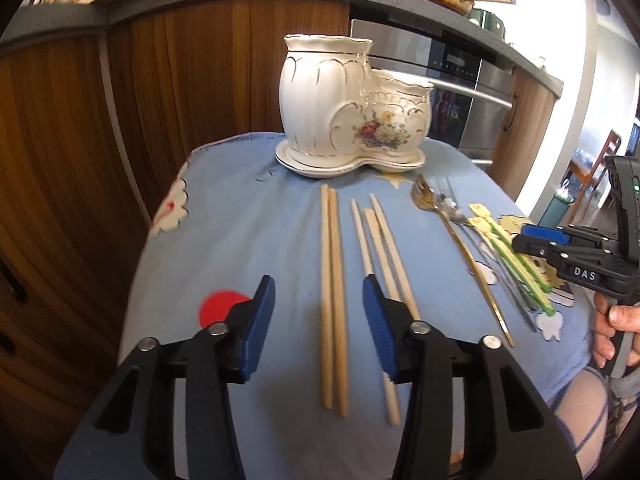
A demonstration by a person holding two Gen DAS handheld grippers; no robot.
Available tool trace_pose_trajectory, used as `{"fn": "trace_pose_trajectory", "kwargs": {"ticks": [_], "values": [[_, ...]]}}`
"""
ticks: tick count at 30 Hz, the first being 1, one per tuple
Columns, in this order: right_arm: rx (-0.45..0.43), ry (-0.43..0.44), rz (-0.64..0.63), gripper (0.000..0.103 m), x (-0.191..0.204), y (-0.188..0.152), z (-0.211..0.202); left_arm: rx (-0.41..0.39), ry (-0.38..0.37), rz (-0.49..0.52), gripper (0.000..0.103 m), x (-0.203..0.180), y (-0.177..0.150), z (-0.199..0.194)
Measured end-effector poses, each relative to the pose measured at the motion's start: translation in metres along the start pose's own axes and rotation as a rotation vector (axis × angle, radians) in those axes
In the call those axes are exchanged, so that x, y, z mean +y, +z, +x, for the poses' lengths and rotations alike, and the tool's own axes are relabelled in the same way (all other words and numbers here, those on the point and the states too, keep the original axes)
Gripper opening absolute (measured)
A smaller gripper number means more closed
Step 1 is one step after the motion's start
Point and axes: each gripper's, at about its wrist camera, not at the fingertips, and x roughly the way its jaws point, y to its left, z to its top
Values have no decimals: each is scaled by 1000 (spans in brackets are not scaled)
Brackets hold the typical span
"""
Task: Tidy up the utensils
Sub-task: 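Grasp a wooden chopstick with the left tool while the right tool grasps yellow tongs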
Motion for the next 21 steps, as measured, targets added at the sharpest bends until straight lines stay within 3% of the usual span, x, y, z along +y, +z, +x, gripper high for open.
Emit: {"fn": "trace_pose_trajectory", "kwargs": {"ticks": [12,21], "values": [[13,-7,-23,28,-1,1,7,138,-11,104,31,5,24,50],[33,-8,-50,28,-1,8,11,192,-5,162,31,3,36,69]]}}
